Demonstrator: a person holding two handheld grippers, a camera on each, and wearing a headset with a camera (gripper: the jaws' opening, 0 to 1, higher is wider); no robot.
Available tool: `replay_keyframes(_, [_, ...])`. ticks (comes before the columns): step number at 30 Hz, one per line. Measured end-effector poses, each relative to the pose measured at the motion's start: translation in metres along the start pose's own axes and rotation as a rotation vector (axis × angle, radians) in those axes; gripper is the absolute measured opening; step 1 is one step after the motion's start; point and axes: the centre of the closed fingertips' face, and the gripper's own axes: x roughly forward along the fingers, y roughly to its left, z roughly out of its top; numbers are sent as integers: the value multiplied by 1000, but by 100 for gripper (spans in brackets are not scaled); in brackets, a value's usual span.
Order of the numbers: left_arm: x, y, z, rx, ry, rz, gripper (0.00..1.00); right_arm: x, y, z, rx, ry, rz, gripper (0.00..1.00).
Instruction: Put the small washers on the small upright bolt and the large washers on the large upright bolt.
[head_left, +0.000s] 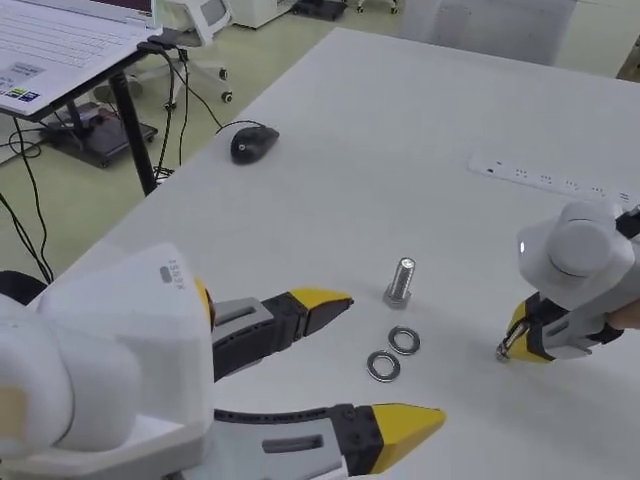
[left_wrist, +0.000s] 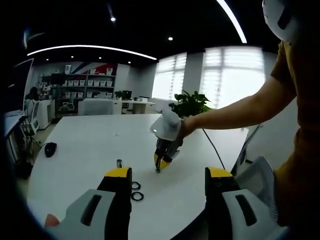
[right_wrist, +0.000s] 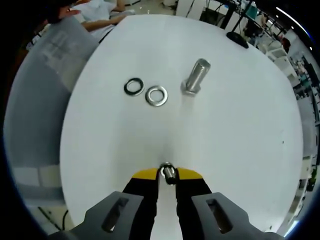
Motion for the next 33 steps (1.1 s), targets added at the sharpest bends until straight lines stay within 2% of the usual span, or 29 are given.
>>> replay_keyframes(12, [2, 0, -4, -4, 10, -1, 58, 1, 5, -2, 15, -11, 10, 17])
replay_keyframes(21, [0, -2, -4, 7, 13, -6, 58, -13, 9, -8, 39, -25, -24, 17])
replay_keyframes(26, [-1, -6, 0, 25, 10, -9, 58, -21, 16, -14, 57, -29, -35, 17])
replay_keyframes(33, [-6, -14, 3, 50, 5, -15, 58, -28, 32, -13, 63, -41, -36, 17])
